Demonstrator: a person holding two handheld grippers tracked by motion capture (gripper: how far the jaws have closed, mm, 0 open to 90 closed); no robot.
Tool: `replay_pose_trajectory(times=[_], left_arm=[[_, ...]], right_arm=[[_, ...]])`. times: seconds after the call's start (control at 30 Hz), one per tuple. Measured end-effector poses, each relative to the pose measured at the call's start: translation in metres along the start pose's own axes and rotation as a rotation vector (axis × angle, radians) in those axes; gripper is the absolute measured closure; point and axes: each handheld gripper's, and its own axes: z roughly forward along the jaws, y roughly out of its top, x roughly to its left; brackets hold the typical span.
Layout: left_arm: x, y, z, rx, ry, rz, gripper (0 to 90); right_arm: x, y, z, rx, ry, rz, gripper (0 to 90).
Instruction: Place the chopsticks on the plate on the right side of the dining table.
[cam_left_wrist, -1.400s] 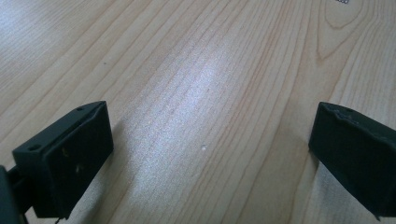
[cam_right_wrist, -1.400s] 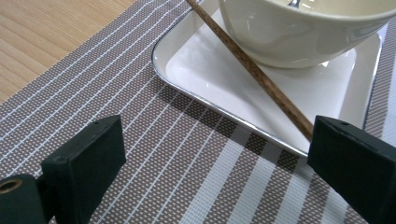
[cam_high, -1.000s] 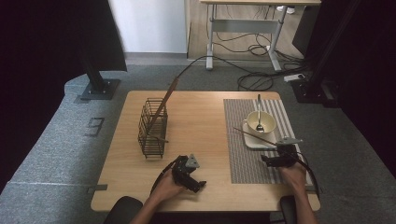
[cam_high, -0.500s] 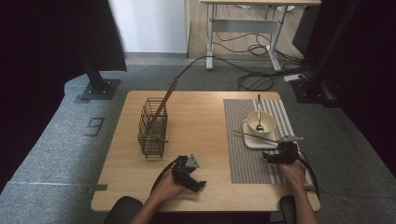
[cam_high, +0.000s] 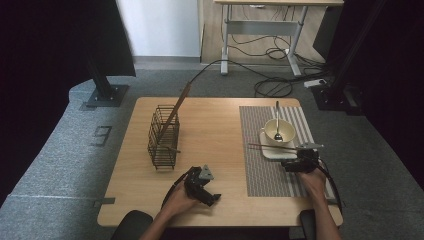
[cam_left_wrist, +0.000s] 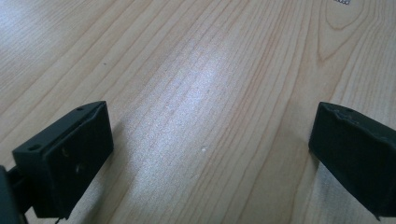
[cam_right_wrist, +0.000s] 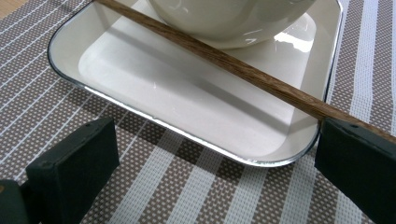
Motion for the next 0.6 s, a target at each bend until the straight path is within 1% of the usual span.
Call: replay_pose_trajectory(times=[0.43,0.5,0.6], left_arm=[[-0.0004,0.0004,0.0004,0.000,0.002,-0.003,0.0],[-0.0004,0.0004,0.0004,0.000,0.002,-0.003,0.0],[-0.0005,0.0005,0.0005,-0.001,0.002,-0.004,0.0]], right_arm=[[-0.0037,0.0018,0.0037,-0.005,0.001,0.004,0.0],[-0.0037,0.0021,0.0039,-0.002,-0.002,0.002,0.0],[-0.0021,0.0037,0.0048,0.001,-0.006,-0.014,0.0]])
